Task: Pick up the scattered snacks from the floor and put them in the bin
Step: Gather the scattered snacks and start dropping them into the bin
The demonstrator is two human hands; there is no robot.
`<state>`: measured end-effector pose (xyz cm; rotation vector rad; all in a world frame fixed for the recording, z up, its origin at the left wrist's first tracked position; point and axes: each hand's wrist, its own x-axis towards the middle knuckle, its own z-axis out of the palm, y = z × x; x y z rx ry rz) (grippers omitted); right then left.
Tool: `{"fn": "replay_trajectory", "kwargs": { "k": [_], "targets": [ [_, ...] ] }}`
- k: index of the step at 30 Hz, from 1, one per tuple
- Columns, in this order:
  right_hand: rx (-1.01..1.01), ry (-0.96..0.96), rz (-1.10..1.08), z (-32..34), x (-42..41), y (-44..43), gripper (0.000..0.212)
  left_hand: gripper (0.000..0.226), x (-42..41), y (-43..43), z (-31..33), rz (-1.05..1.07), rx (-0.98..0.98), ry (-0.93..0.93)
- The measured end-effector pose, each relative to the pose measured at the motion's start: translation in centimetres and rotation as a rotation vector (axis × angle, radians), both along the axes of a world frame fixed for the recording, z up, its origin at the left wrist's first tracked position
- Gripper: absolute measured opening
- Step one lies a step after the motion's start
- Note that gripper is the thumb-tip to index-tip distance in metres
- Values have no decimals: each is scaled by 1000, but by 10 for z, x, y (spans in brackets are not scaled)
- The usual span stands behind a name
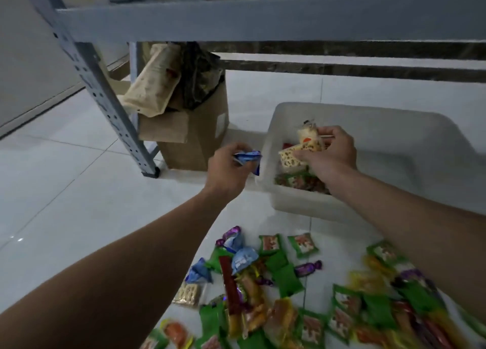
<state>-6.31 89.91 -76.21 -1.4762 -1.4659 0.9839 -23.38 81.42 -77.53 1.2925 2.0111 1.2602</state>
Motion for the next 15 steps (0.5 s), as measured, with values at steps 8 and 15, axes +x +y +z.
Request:
{"fn": "replay_trajectory", "kwargs": {
  "k": [8,15],
  "targets": [
    [-40,59,-105,-17,56,38,55,16,54,69,-28,-161,-68,143],
    [-81,43,-101,-42,68,49,52,16,66,83,-50,-143,-104,260]
  ]
}}
